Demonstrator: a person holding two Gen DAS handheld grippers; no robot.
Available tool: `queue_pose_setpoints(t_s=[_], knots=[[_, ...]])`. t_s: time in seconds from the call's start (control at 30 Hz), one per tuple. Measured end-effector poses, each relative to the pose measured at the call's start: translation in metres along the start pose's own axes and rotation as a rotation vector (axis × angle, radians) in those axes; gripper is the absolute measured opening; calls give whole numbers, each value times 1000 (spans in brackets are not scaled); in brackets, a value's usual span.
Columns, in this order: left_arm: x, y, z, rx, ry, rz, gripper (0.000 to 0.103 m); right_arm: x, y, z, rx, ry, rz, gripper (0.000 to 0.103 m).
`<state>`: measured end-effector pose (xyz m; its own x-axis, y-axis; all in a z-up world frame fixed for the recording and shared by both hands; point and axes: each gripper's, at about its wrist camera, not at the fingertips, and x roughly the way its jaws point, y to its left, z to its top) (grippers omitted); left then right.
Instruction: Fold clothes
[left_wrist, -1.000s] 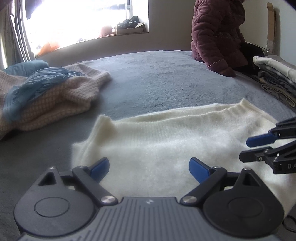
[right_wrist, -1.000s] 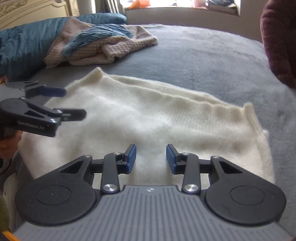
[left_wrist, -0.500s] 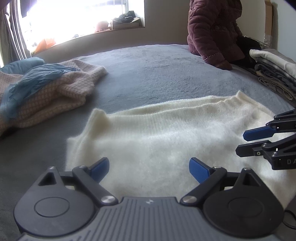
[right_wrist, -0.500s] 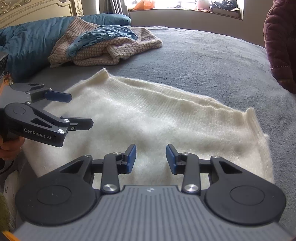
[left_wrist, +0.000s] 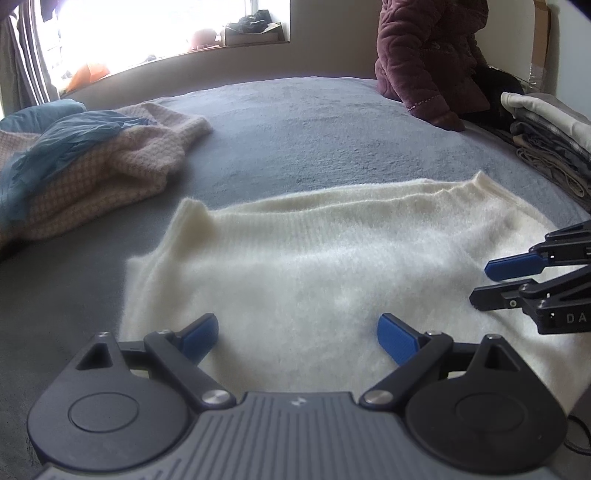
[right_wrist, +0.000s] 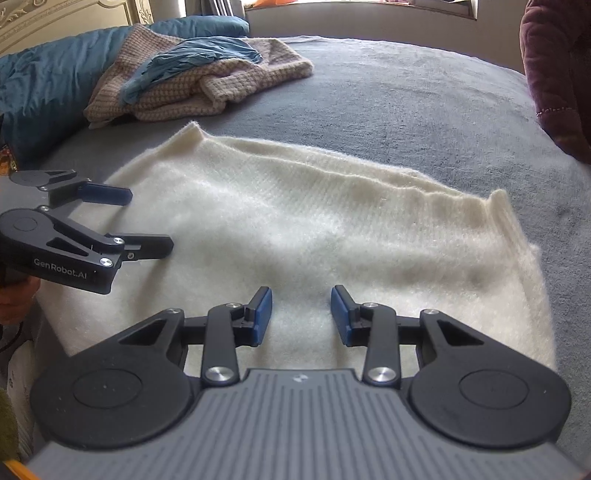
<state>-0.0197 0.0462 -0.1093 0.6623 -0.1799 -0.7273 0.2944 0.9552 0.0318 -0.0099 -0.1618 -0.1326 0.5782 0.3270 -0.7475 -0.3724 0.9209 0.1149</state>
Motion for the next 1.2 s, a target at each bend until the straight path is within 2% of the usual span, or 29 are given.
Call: queue_pose_setpoints(t_s=[0.67,0.9,0.97,1.03,1.13,1.2], knots=[[-11,-7,1,35,-28,-11,94,-10,3,3,-4,-27,-22,34],[-16,-10,-1,55,-32,-26,94,-16,11,3,-54,-57,-18,34],[-10,-13,-4,70,-2,-44,95,-18,13,4,-74,-73,-16,34],[0,-17,-10,92,52,-45,95,-12,12,1,-75,-41,-26,34],[0,-20,-17,114,37,-29,97,-16,8,0,-60,-40,2,35],[-7,-16,-15,105,25,-40,94,-19,6,0,-49,-43,23,35]])
